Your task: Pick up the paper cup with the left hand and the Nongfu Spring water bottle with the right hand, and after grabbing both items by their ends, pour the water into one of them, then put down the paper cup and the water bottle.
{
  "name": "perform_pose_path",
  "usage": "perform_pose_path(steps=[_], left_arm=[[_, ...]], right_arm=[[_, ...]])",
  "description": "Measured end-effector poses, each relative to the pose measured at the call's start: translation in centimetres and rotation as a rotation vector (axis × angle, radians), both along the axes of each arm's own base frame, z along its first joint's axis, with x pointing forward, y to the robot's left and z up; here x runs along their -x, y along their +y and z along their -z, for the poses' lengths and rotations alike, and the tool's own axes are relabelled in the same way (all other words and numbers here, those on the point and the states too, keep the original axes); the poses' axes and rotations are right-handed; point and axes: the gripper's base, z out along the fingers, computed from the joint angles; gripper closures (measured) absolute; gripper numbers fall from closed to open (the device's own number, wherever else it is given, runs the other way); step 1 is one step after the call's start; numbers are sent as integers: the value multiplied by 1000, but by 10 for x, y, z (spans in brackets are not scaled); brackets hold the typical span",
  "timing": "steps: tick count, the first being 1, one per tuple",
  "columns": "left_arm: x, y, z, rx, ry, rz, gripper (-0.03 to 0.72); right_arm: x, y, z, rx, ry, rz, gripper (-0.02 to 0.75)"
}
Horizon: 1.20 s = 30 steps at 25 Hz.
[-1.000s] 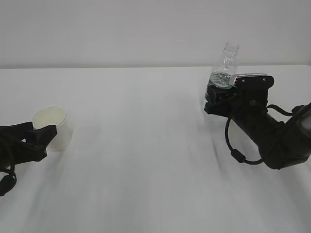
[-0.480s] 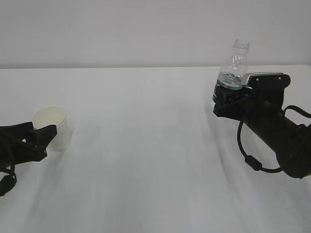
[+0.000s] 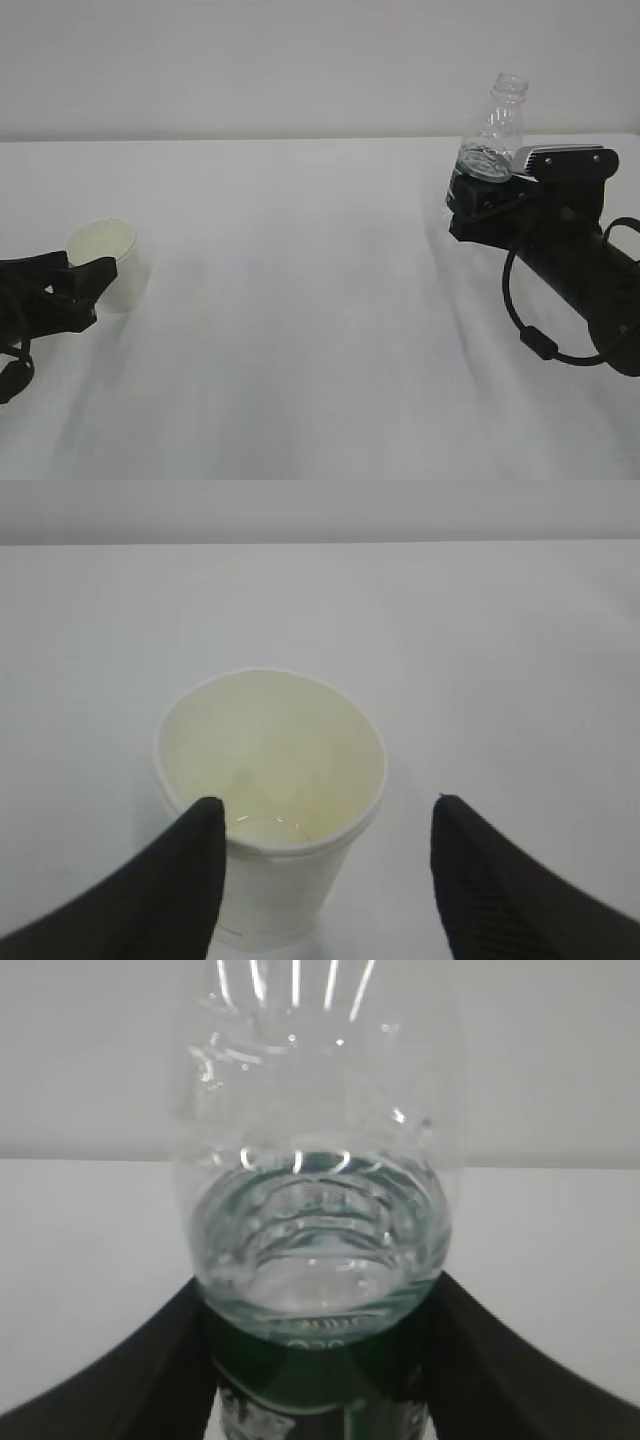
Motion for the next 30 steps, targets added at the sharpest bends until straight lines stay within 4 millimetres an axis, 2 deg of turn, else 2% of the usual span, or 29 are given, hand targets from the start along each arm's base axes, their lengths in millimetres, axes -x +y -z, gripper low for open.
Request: perform_pose_path(steps=[8, 14, 22, 30], left_arm=[[0, 0, 0, 0, 0, 0, 228], [0, 0, 0, 0, 0, 0, 228], [0, 0, 0, 0, 0, 0, 228], [0, 0, 0, 0, 0, 0, 228]], right_arm=[[10, -2, 7, 10, 39, -3, 300], [10, -2, 7, 10, 39, -3, 301], [11, -2, 25, 33, 86, -5, 302], [4, -1, 29, 34, 83, -6, 303]])
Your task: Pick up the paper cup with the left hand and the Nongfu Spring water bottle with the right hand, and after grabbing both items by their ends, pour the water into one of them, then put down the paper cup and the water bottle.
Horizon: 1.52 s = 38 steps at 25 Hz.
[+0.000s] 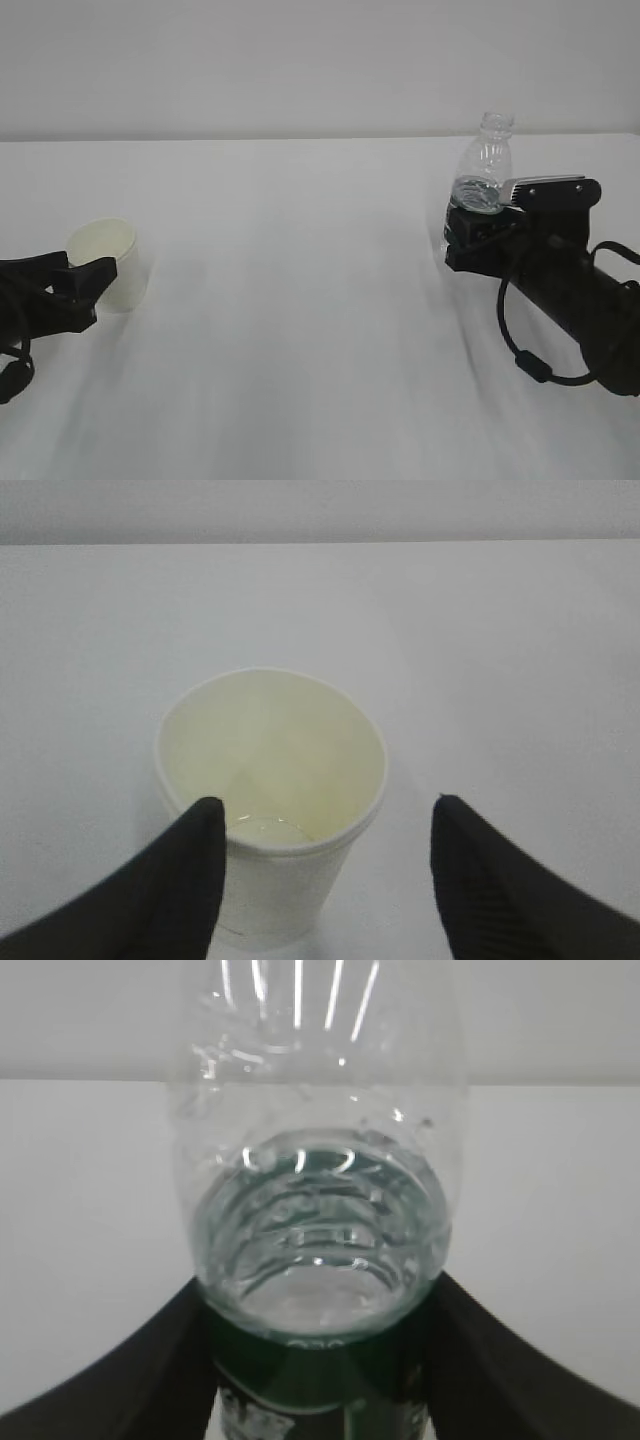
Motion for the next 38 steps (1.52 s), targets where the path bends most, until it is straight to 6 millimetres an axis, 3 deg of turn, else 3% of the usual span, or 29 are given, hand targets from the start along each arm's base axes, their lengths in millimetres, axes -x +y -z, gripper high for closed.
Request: perform_pose_path(steps=[9, 24, 38], left_arm=[[0, 0, 0, 0, 0, 0, 228], [0, 1, 0, 2, 0, -15, 228], [-1, 2, 0, 4, 1, -30, 228]], right_arm=[[-11, 3, -2, -5, -31, 0, 304], [-10, 6, -3, 6, -34, -45, 304], [17, 0, -20, 28, -35, -53, 321]])
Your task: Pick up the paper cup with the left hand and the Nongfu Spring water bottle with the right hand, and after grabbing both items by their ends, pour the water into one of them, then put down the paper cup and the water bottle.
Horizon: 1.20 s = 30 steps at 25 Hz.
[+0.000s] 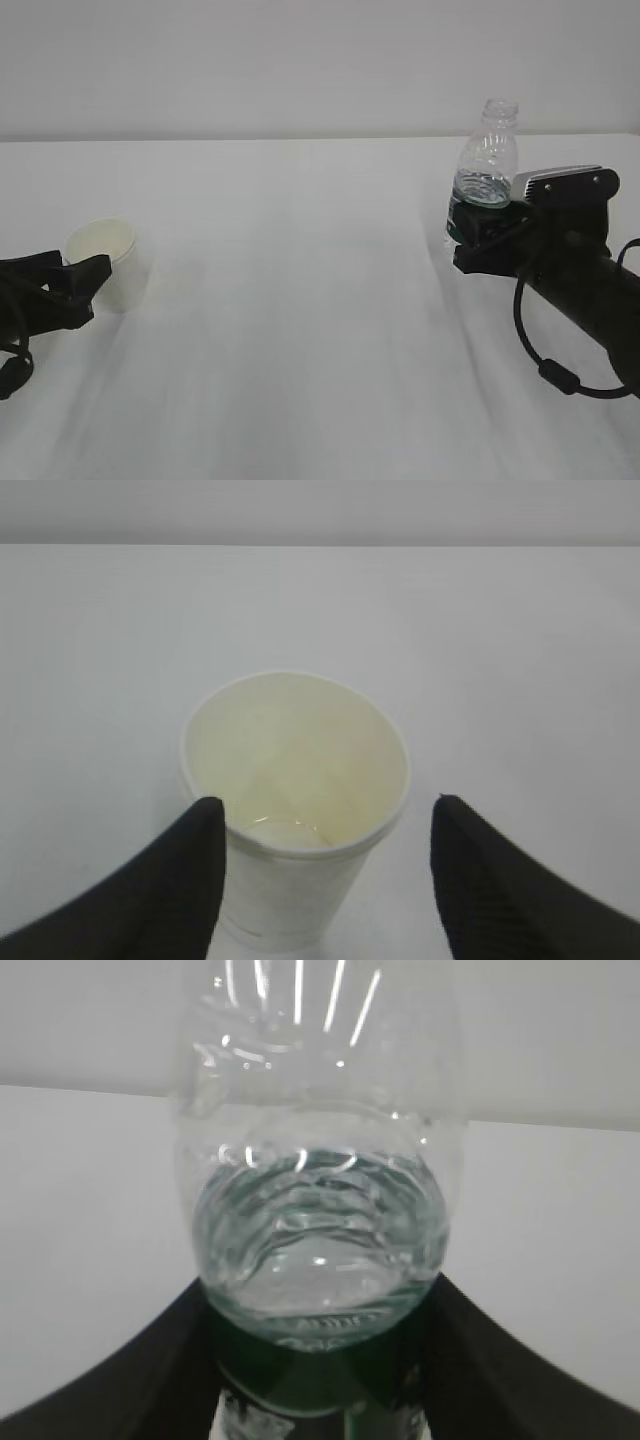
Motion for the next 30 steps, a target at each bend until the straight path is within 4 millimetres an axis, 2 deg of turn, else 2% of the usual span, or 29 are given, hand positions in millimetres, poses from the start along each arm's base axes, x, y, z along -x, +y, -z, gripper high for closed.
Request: perform_pose_path(steps=[6, 10, 12, 17, 21, 25, 30], left_arm=[[0, 0, 0, 0, 0, -2, 280], [0, 1, 0, 2, 0, -13, 281], [-1, 2, 0, 3, 0, -21, 251], [-1, 4, 0, 1, -1, -42, 99], [0, 1, 0, -6, -2, -10, 27], [1, -2, 1, -12, 1, 22, 1], [2, -1, 20, -23, 75, 15, -1]], right_arm=[[3, 1, -2, 5, -3, -15, 321], [5, 1, -1, 10, 3, -30, 321], [7, 1, 0, 13, 10, -35, 321], [11, 1, 2, 18, 20, -38, 321], [11, 1, 2, 18, 20, -38, 321], [11, 1, 2, 18, 20, -38, 321], [11, 1, 2, 20, 19, -41, 322]])
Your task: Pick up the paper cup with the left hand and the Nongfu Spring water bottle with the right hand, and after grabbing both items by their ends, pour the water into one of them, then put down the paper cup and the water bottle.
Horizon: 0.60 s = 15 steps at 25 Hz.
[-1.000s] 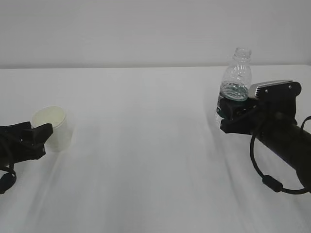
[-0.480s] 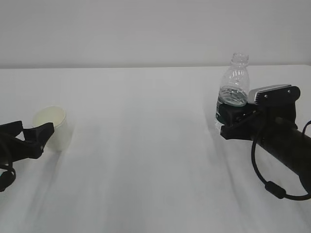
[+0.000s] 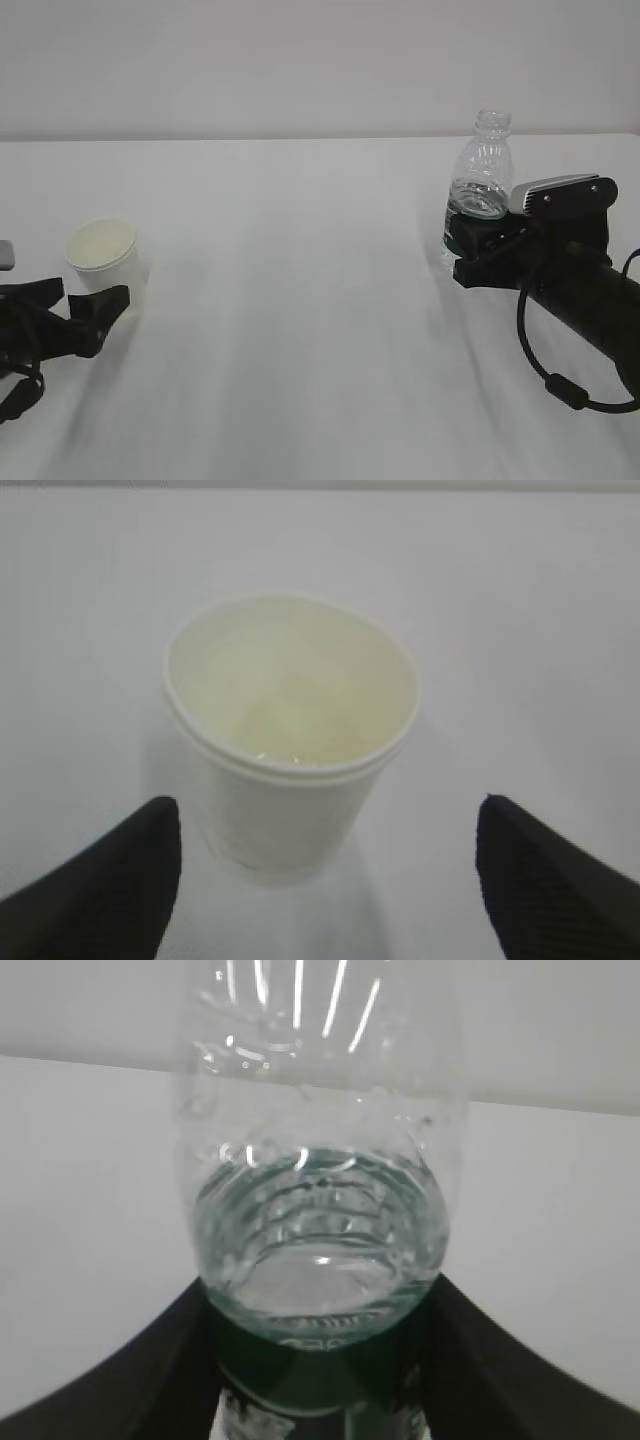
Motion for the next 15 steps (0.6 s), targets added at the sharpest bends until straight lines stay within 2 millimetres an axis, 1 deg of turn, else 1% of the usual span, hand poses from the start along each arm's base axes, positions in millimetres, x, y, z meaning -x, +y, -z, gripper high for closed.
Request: perform_pose_path(steps=[2, 4, 9, 15], left_arm=[[0, 0, 5, -3, 20, 0, -1], [-1, 0, 6, -5, 21, -4, -1], [-11, -1, 3, -9, -15, -6, -1], [-20, -2, 7, -10, -18, -7, -1]], right_arm=[[0, 0, 0, 0, 0, 0, 322], [0, 0, 0, 0, 0, 0, 322], [0, 0, 0, 0, 0, 0, 322], [0, 0, 0, 0, 0, 0, 322]])
